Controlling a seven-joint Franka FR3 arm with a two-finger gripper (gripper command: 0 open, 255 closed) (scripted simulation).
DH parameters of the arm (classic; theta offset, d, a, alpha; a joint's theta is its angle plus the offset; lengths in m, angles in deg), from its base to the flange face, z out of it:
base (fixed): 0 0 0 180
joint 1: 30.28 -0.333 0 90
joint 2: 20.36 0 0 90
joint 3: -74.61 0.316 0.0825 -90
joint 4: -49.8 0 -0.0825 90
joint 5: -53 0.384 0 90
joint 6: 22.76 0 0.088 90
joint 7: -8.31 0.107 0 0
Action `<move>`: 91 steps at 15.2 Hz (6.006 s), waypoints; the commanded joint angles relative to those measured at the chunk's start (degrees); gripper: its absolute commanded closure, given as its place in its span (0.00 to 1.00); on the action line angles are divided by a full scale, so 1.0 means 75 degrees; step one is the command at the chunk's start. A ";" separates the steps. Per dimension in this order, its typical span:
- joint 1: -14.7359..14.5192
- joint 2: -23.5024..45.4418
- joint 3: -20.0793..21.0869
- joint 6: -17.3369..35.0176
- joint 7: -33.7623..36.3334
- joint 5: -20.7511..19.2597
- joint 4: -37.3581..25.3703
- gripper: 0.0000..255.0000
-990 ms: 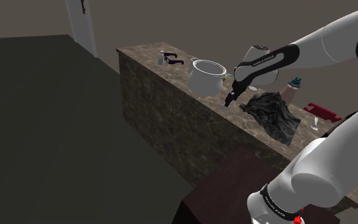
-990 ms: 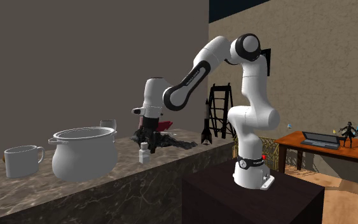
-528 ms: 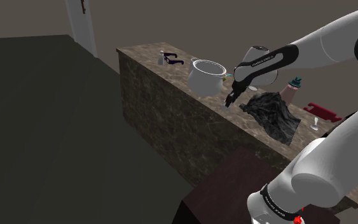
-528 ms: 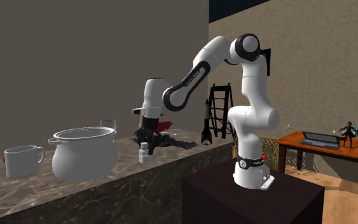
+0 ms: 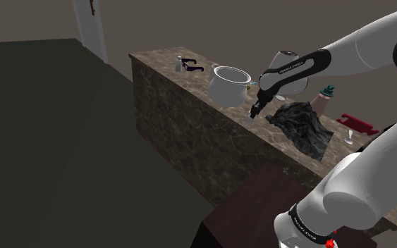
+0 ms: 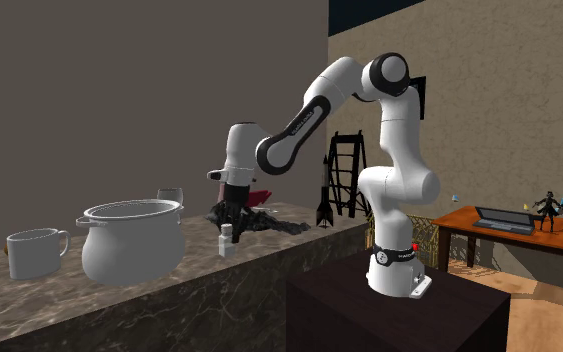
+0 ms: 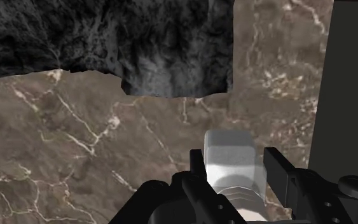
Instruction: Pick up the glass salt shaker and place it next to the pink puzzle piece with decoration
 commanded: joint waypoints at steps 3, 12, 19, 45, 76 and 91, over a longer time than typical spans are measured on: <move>0.0013 -0.0165 0.0015 -0.0223 0.0072 -0.0110 -0.0072 1.00; 0.0058 -0.0824 0.0143 -0.1239 0.0293 -0.0437 -0.0484 1.00; 0.0076 -0.1214 0.0257 -0.2014 0.0377 -0.0562 -0.0893 1.00; 0.1044 -0.3124 -0.0509 -0.3745 -0.1058 -0.1462 -0.1073 1.00; 0.0096 -0.2568 -0.7008 -0.4340 -0.7049 -0.1646 -0.4111 1.00; -0.1653 -0.3260 -0.9273 -0.3744 -0.7320 -0.2372 -0.4423 1.00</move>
